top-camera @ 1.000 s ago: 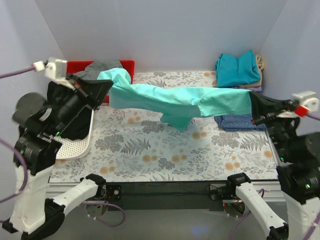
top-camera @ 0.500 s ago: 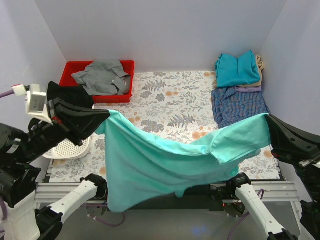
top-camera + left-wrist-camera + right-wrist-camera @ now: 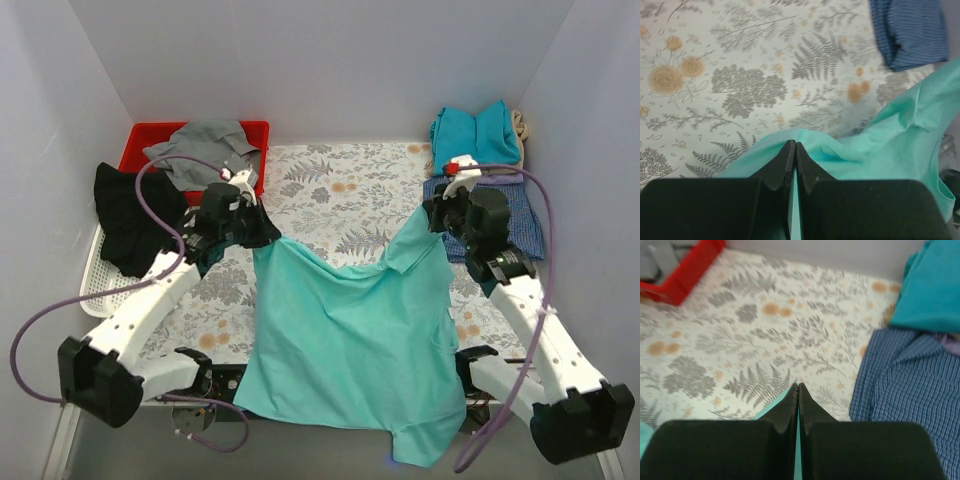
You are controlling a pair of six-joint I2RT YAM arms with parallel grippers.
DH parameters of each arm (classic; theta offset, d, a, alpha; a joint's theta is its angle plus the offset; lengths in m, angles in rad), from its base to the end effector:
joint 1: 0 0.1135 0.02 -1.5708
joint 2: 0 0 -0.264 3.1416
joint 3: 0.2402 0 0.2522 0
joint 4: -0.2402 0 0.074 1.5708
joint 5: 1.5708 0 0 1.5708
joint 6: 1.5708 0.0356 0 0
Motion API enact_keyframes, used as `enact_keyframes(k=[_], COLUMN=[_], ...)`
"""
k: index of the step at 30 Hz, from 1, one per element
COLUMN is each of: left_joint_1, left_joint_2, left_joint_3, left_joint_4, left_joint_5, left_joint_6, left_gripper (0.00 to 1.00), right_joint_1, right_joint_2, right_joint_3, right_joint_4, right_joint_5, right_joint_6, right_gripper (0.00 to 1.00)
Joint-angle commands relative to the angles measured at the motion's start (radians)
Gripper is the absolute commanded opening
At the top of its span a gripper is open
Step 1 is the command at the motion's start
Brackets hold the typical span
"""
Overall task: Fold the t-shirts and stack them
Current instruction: Flatten the tshirt out
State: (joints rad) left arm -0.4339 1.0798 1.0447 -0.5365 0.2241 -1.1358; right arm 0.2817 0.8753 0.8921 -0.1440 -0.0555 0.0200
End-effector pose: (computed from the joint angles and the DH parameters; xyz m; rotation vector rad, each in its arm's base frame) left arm 0.2089 -0.1055 0.3389 -0.6734 2.2600 -1.0952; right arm 0.1948 0.0584 0.3664 -0.2637 1.6847 0.2723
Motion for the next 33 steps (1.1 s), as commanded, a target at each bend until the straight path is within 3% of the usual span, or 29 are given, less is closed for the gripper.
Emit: enact_keyframes(k=[1,5,11,16,18,22,26,33], left_joint_1=[0.003,0.02,0.046,0.057,0.066,0.072,0.075,0.08], left_joint_2=[0.114,0.338,0.621,0.808,0.865,0.94,0.944,0.835], left_joint_3=[-0.048,-0.019,0.151,0.323,0.405,0.481,0.517,0.41], left_joint_4=[0.185,0.268,0.305,0.233,0.201,0.158,0.096,0.156], left_joint_5=[-0.13,-0.181,-0.252,-0.362,-0.379,-0.367,-0.403,-0.482], left_joint_6=[-0.013,-0.022,-0.024,0.027,0.03,0.048,0.045,0.079], left_gripper=[0.0,0.0,0.0,0.01,0.06,0.25,0.32,0.34], right_joint_1=[-0.004,-0.004,-0.004,-0.019,-0.035,-0.047,-0.047,-0.047], right_joint_2=[0.088,0.316,0.588,0.659,0.679,0.755,0.761,0.757], right_joint_3=[-0.031,-0.032,0.122,0.194,0.215,0.281,0.291,0.289], right_joint_4=[0.213,0.348,0.4,0.46,0.475,0.449,0.432,0.414], right_joint_5=[0.155,0.263,0.333,0.423,0.413,0.363,0.321,0.292], right_joint_6=[0.008,0.018,0.008,-0.017,-0.047,-0.074,-0.054,-0.052], right_gripper=[0.01,0.01,0.01,0.01,0.01,0.01,0.01,0.01])
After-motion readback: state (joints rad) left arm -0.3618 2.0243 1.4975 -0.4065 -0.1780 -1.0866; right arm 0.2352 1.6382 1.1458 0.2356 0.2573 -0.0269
